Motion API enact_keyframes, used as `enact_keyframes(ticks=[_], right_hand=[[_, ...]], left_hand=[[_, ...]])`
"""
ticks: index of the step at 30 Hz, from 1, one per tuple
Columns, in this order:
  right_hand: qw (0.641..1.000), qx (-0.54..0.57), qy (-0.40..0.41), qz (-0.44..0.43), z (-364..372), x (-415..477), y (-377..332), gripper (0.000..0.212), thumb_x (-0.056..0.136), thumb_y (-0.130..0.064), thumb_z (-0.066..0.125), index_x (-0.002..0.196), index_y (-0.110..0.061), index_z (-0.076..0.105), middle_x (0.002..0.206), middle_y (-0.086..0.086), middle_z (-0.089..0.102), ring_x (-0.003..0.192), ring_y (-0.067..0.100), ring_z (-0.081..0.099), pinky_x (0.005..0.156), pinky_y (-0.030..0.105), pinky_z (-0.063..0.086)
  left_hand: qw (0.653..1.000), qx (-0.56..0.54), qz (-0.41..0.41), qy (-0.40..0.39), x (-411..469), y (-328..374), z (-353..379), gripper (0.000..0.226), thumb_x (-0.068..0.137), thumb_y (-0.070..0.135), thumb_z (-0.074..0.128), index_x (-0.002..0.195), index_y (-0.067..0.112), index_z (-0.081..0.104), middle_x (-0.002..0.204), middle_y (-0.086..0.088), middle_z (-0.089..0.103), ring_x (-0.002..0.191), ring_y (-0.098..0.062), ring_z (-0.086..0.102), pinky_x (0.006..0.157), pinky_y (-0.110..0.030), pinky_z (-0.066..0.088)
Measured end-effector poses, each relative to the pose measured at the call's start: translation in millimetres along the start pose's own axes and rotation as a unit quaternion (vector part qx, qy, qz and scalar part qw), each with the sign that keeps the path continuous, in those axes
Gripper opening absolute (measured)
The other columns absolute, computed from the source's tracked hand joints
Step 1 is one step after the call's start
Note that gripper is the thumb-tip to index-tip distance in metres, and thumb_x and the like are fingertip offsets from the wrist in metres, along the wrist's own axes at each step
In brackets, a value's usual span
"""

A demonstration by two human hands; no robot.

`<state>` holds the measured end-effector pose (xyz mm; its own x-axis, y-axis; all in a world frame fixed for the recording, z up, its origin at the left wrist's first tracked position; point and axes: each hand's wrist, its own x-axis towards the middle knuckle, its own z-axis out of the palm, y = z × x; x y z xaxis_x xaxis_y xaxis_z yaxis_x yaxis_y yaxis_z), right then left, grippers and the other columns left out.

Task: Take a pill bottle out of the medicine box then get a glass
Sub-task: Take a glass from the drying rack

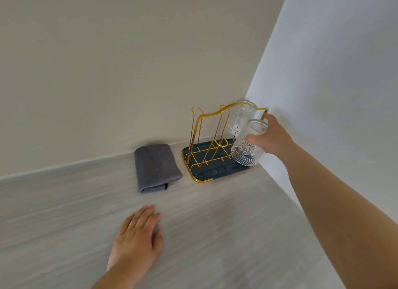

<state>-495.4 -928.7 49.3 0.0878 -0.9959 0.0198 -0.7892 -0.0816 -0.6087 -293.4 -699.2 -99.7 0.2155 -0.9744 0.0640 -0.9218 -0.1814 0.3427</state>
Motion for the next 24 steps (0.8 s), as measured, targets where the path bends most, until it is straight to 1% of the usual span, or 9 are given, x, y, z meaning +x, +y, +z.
enact_keyframes(ticks=[3, 5, 8, 11, 14, 16, 18, 21, 24], right_hand=[[0.999, 0.020, 0.027, -0.023, -34, -6, -13, 0.082, 0.069, -0.022, 0.067, 0.137, -0.025, 0.020, 0.138, 0.010, 0.038, 0.120, 0.029, 0.044, 0.095, 0.048, 0.046], [0.996, 0.061, 0.049, -0.032, -53, -19, -22, 0.076, 0.069, -0.021, 0.067, 0.134, -0.025, 0.027, 0.135, 0.007, 0.040, 0.116, 0.026, 0.047, 0.090, 0.047, 0.049], [0.978, 0.196, 0.061, -0.039, -76, -51, -33, 0.049, 0.073, -0.015, 0.066, 0.113, -0.027, 0.040, 0.103, -0.005, 0.049, 0.085, 0.012, 0.054, 0.066, 0.033, 0.052], [0.934, 0.355, 0.018, -0.021, -85, -94, -43, 0.042, 0.076, -0.012, 0.064, 0.108, -0.022, 0.037, 0.093, -0.006, 0.047, 0.081, 0.012, 0.055, 0.061, 0.030, 0.051], [0.871, 0.490, -0.044, -0.018, -84, -143, -53, 0.047, 0.081, -0.009, 0.056, 0.121, -0.013, 0.033, 0.103, 0.002, 0.053, 0.088, 0.019, 0.061, 0.066, 0.035, 0.052], [0.839, 0.533, -0.098, -0.040, -75, -178, -60, 0.049, 0.082, -0.009, 0.053, 0.126, -0.007, 0.032, 0.118, 0.013, 0.055, 0.097, 0.024, 0.062, 0.070, 0.036, 0.053], [0.810, 0.564, -0.142, -0.072, -61, -215, -66, 0.056, 0.077, -0.011, 0.055, 0.128, -0.007, 0.032, 0.124, 0.014, 0.054, 0.104, 0.026, 0.061, 0.071, 0.035, 0.056], [0.776, 0.586, -0.207, -0.108, -33, -266, -76, 0.060, 0.071, -0.007, 0.060, 0.127, -0.004, 0.036, 0.121, 0.017, 0.057, 0.106, 0.029, 0.061, 0.074, 0.035, 0.057], [0.793, 0.540, -0.265, -0.099, -4, -306, -89, 0.061, 0.069, -0.004, 0.064, 0.124, -0.003, 0.037, 0.129, 0.022, 0.050, 0.114, 0.033, 0.054, 0.089, 0.041, 0.050]], left_hand=[[1.000, 0.004, 0.007, -0.006, 0, 2, 2, 0.045, 0.065, 0.032, 0.034, 0.083, 0.012, 0.070, 0.096, -0.010, 0.074, 0.088, -0.025, 0.069, 0.107, -0.015, 0.012], [0.999, 0.023, -0.003, -0.048, 0, 4, -4, 0.043, 0.076, 0.031, 0.035, 0.107, 0.016, 0.061, 0.123, -0.008, 0.061, 0.114, -0.018, 0.057, 0.107, -0.026, 0.028], [0.995, -0.020, -0.048, -0.089, 12, 12, -16, 0.038, 0.090, 0.032, 0.035, 0.127, 0.027, 0.039, 0.146, 0.003, 0.034, 0.137, -0.012, 0.023, 0.114, -0.029, 0.011], [0.971, -0.212, -0.092, -0.065, 8, 47, -45, 0.030, 0.088, 0.028, 0.044, 0.116, 0.024, 0.053, 0.131, 0.002, 0.053, 0.120, -0.016, 0.046, 0.096, -0.016, 0.035], [0.895, -0.436, -0.034, -0.088, -9, 91, -85, 0.032, 0.086, 0.023, 0.052, 0.117, 0.015, 0.052, 0.105, 0.008, 0.061, 0.095, -0.005, 0.055, 0.062, 0.006, 0.036], [0.829, -0.549, -0.007, -0.101, -31, 110, -120, 0.038, 0.084, 0.032, 0.053, 0.120, 0.024, 0.045, 0.100, 0.020, 0.055, 0.094, 0.006, 0.051, 0.073, 0.000, 0.040], [0.781, -0.617, 0.027, -0.093, -54, 110, -145, 0.038, 0.076, 0.045, 0.051, 0.112, 0.035, 0.043, 0.109, 0.019, 0.054, 0.109, 0.001, 0.049, 0.092, -0.016, 0.038], [0.733, -0.675, 0.051, -0.062, -96, 92, -167, 0.043, 0.073, 0.050, 0.058, 0.110, 0.030, 0.049, 0.118, 0.012, 0.057, 0.115, -0.004, 0.050, 0.090, -0.019, 0.041], [0.691, -0.723, 0.004, -0.014, -136, 62, -174, 0.077, 0.049, 0.049, 0.074, 0.115, 0.016, 0.052, 0.118, -0.002, 0.061, 0.111, -0.016, 0.056, 0.093, -0.033, 0.045]])
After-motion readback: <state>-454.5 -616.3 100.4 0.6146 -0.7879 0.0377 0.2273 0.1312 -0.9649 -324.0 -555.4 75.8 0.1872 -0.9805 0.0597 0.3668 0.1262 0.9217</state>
